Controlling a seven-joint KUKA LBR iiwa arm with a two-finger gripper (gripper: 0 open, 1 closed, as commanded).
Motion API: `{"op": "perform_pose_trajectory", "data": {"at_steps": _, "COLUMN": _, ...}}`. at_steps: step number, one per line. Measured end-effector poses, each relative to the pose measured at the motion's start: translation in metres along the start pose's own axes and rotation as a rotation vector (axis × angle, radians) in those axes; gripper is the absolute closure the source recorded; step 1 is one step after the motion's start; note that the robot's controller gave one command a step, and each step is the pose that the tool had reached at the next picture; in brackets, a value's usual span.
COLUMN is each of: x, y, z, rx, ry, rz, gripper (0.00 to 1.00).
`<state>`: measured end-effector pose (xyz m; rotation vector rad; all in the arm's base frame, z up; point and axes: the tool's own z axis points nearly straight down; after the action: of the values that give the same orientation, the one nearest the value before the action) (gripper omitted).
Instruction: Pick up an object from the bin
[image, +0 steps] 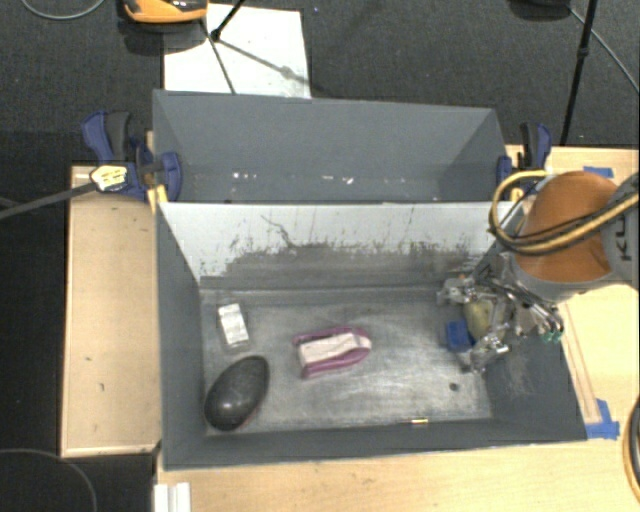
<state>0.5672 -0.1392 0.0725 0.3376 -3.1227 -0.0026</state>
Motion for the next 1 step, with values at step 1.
{"op": "perform_pose_trajectory", "data": {"at_steps": 1, "x": -0.002, "y": -0.0012, "z": -0.0043, "rx": 0.005, "ry": -0.006, "rz": -0.002, "gripper": 1.0}}
